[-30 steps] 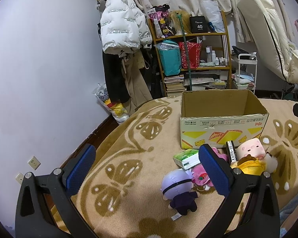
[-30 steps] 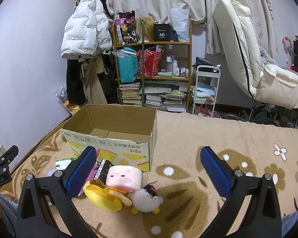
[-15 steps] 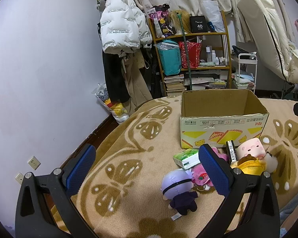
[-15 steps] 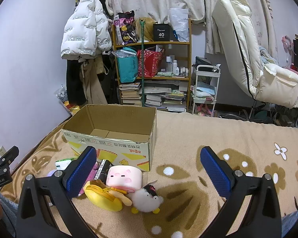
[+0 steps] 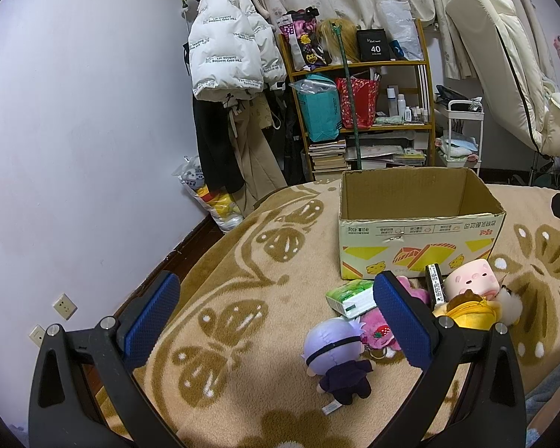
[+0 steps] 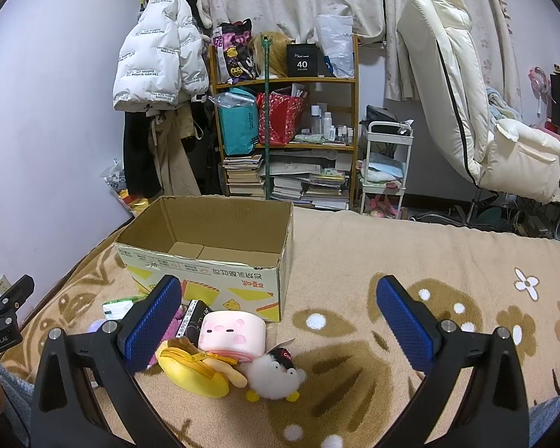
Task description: Organize soft objects
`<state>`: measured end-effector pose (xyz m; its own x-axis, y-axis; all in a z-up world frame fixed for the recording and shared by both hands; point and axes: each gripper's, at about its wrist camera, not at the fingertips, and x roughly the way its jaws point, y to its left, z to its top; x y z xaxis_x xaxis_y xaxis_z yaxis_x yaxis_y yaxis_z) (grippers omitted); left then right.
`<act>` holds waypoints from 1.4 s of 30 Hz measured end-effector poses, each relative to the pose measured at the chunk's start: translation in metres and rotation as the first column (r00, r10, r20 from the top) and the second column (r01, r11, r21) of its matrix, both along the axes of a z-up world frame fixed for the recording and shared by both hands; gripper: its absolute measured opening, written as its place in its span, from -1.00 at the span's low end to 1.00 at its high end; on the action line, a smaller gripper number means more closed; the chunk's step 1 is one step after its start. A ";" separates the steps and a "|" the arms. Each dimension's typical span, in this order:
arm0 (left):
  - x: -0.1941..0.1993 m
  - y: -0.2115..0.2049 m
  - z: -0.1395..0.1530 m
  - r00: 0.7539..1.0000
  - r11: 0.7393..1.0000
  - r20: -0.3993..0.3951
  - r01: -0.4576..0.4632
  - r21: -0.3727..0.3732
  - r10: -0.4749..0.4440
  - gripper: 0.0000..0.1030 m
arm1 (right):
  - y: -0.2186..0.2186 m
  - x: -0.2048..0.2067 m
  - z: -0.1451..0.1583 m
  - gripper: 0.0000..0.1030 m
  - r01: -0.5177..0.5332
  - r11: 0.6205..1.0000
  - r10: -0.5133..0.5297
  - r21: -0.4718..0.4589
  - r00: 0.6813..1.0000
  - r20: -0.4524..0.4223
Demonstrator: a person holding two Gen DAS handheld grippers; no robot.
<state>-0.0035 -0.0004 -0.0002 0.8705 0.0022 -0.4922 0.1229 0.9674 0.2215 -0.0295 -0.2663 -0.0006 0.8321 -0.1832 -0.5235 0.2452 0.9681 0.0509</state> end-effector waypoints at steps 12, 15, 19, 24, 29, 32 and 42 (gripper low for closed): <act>0.002 0.002 -0.001 1.000 1.000 -0.004 -0.001 0.004 0.001 0.99 | 0.000 0.000 -0.001 1.00 0.001 1.000 -0.001 0.001 1.000 -0.002; 0.002 0.002 -0.001 1.000 1.000 -0.004 -0.001 0.004 0.001 0.99 | 0.000 0.000 -0.001 1.00 0.001 1.000 -0.001 0.001 1.000 -0.003; 0.002 0.002 -0.002 1.000 1.000 -0.003 -0.002 0.005 0.002 0.99 | -0.001 0.000 -0.001 1.00 0.000 1.000 0.000 0.001 1.000 -0.003; 0.002 0.002 -0.002 1.000 1.000 -0.004 -0.002 0.006 0.002 0.99 | -0.001 0.000 -0.002 1.00 0.001 1.000 -0.001 0.003 1.000 -0.004; 0.005 0.003 -0.004 1.000 1.000 -0.021 -0.007 0.014 0.008 0.99 | -0.001 0.002 0.000 1.00 0.000 1.000 0.000 0.002 1.000 -0.007; 0.008 0.003 -0.006 0.999 1.000 -0.032 -0.017 0.026 0.018 0.99 | -0.001 -0.001 -0.004 1.00 -0.001 1.000 0.001 0.002 1.000 -0.008; 0.012 -0.001 -0.008 0.998 0.999 -0.059 -0.012 0.033 0.014 0.98 | 0.002 -0.002 -0.006 1.00 -0.014 1.000 0.014 0.005 1.000 -0.013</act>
